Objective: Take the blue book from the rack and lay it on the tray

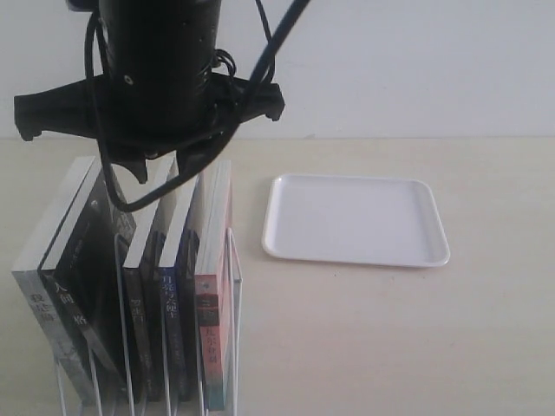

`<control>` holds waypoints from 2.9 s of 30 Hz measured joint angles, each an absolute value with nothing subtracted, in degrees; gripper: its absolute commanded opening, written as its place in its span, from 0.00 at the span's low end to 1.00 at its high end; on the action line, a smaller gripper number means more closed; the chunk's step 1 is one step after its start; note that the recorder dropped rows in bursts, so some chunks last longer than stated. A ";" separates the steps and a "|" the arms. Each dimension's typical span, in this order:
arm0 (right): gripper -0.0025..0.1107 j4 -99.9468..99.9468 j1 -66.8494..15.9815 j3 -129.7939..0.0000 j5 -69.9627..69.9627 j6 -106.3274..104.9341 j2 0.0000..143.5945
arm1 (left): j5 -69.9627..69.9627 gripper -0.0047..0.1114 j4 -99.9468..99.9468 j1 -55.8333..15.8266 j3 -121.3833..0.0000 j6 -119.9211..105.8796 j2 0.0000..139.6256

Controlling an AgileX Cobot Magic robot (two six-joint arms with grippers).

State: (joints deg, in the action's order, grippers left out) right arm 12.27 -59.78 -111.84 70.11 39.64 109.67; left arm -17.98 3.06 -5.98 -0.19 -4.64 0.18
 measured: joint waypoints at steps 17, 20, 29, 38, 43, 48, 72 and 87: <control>0.31 10.76 -57.76 -108.89 70.11 39.78 110.81 | -17.98 0.08 3.06 -5.98 -0.19 -4.64 0.18; 0.31 10.72 -57.76 -108.89 70.11 39.90 110.91 | -17.98 0.08 3.06 -5.98 -0.19 -4.64 0.18; 0.30 9.25 -57.76 -108.89 69.67 40.26 113.12 | -17.98 0.08 3.06 -5.98 -0.19 -4.64 0.18; 0.03 9.17 -57.76 -108.89 69.79 40.51 113.12 | -17.98 0.08 3.06 -5.98 -0.19 -4.64 0.18; 0.03 9.17 -57.76 -108.89 69.79 40.51 113.12 | -17.98 0.08 3.06 -5.98 -0.19 -4.64 0.18; 0.03 8.98 -57.76 -108.89 70.12 40.59 112.49 | -17.98 0.08 3.06 -5.98 -0.19 -4.64 0.18; 0.02 14.05 -57.76 -118.37 71.78 38.19 95.88 | -17.98 0.08 3.06 -5.98 -0.19 -4.64 0.18; 0.02 22.93 -57.76 -118.69 71.62 37.55 89.92 | -17.98 0.08 3.06 -5.98 -0.19 -4.64 0.18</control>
